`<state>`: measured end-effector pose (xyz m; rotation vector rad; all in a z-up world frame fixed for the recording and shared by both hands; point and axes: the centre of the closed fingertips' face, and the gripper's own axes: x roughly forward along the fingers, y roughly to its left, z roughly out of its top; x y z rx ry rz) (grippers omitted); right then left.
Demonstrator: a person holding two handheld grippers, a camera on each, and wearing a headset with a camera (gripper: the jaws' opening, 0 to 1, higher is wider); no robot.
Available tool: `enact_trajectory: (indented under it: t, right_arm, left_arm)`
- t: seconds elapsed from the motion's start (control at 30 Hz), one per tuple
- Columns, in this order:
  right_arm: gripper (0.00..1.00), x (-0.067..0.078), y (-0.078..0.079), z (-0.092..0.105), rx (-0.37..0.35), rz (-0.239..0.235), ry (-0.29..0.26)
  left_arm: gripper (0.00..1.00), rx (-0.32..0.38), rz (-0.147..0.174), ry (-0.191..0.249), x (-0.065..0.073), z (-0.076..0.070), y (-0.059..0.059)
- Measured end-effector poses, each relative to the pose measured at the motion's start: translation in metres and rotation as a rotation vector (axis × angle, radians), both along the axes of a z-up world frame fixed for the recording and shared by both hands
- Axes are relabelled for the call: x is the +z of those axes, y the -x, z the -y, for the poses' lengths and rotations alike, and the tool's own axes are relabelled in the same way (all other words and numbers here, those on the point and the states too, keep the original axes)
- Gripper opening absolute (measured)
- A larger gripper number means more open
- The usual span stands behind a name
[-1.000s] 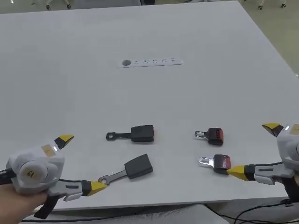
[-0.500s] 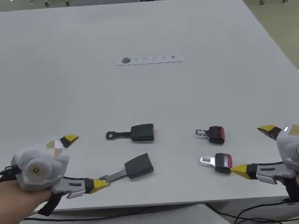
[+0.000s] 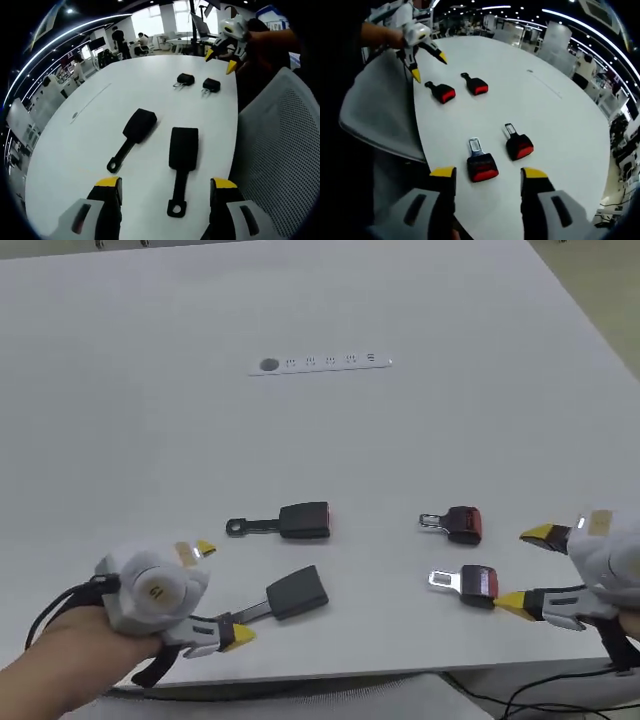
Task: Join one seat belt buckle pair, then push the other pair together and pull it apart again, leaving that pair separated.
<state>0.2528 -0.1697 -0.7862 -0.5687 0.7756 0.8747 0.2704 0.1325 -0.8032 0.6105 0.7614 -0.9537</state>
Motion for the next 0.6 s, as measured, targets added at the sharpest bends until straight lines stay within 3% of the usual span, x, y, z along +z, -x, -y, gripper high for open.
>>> enact_trajectory:
  t: [0.17, 0.23, 0.3, 0.4, 0.6]
  right_arm:
    - [0.49, -0.016, 0.001, 0.000, 0.038, -0.044, 0.033]
    - [0.48, -0.023, 0.003, 0.001, 0.071, -0.065, 0.047]
    - [0.44, -0.026, 0.000, 0.002, 0.071, -0.070, 0.042]
    - [0.44, -0.030, -0.003, 0.000, 0.089, -0.085, 0.042]
    - [0.43, -0.047, -0.005, -0.002, 0.141, -0.119, 0.057]
  left_arm:
    - [0.66, -0.027, -0.013, -0.014, -0.008, 0.014, -0.002]
    - [0.61, -0.017, -0.047, -0.022, -0.013, 0.016, -0.002]
    - [0.52, -0.016, -0.056, -0.047, -0.018, 0.016, -0.005]
    - [0.51, -0.019, -0.077, -0.044, -0.021, 0.021, -0.005]
    - [0.51, -0.043, -0.090, -0.048, -0.026, 0.033, -0.005]
